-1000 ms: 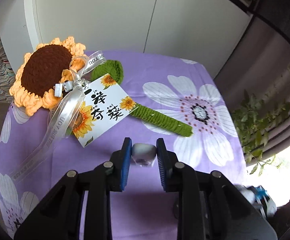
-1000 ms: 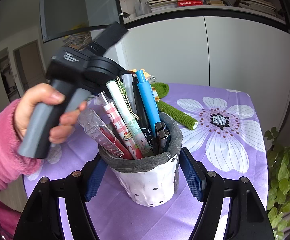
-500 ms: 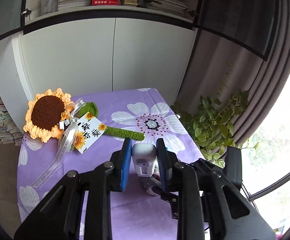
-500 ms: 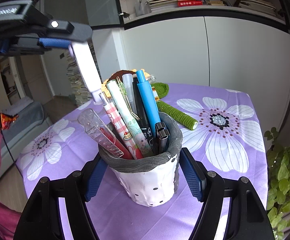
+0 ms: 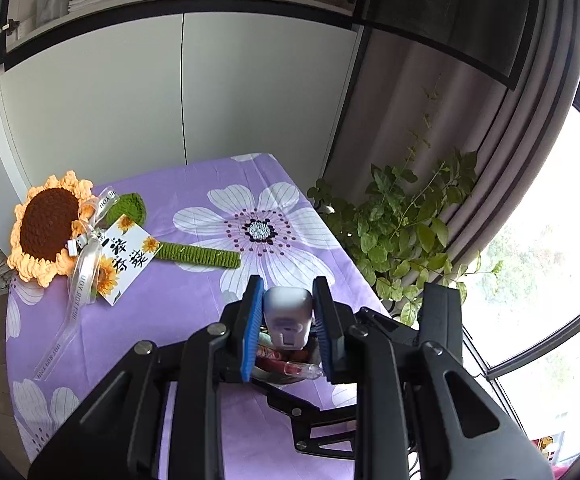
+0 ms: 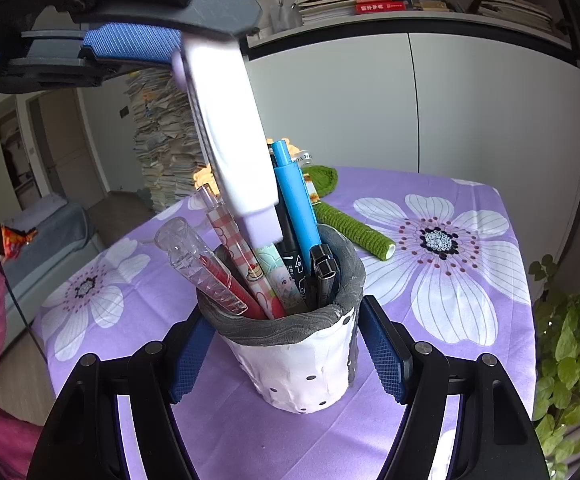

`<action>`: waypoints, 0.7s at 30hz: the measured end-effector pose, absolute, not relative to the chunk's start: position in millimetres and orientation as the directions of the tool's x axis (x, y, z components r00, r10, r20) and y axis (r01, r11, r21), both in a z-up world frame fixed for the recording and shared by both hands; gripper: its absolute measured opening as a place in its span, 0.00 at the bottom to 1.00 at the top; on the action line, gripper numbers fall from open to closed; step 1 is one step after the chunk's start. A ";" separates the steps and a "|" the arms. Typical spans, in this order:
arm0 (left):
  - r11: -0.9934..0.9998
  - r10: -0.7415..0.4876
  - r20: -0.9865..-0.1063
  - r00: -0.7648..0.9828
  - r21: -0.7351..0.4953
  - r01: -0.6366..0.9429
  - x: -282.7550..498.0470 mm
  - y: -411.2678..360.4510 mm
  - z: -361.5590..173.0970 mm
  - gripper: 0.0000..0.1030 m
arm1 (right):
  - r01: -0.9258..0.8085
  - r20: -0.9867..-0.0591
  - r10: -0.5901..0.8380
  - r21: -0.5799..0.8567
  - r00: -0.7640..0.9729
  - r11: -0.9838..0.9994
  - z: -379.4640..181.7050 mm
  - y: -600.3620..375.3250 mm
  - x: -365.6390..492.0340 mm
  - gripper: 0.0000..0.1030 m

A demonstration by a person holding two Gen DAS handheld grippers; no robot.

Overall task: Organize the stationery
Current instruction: 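Insert the white correction tape into the pen cup and open the left tool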

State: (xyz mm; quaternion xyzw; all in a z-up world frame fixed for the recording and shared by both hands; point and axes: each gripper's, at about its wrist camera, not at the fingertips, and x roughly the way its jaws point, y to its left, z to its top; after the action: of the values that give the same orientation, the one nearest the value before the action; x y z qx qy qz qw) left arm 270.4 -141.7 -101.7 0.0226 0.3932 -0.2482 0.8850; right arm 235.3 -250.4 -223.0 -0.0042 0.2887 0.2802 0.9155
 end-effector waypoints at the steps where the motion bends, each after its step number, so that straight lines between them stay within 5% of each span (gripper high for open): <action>1: 0.875 -0.418 -0.722 0.552 -0.156 0.459 272.5 -143.7 -107.2 0.22 | -0.516 -0.531 0.511 0.155 0.676 0.843 -223.0 -250.7 235.2 0.71; 5: 0.873 -0.400 -0.780 0.480 -0.165 0.458 280.7 -151.5 -131.6 0.22 | -0.515 -0.531 0.512 0.156 0.676 0.843 -222.9 -251.0 235.5 0.71; 16: 0.861 -0.424 -0.766 0.483 -0.176 0.477 274.4 -146.0 -124.9 0.26 | -0.515 -0.530 0.515 0.163 0.674 0.841 -222.4 -252.4 236.9 0.71; 21: 0.877 -0.438 -0.696 0.569 -0.192 0.440 262.8 -123.0 -103.8 0.62 | -0.515 -0.531 0.513 0.159 0.675 0.842 -222.7 -251.9 236.9 0.71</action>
State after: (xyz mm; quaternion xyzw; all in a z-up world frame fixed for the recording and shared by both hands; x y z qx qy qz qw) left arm 262.8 -123.0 -103.8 0.0014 0.3925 -0.2476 0.8858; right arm 236.9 -251.9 -222.7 -0.0021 0.2896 0.2808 0.9151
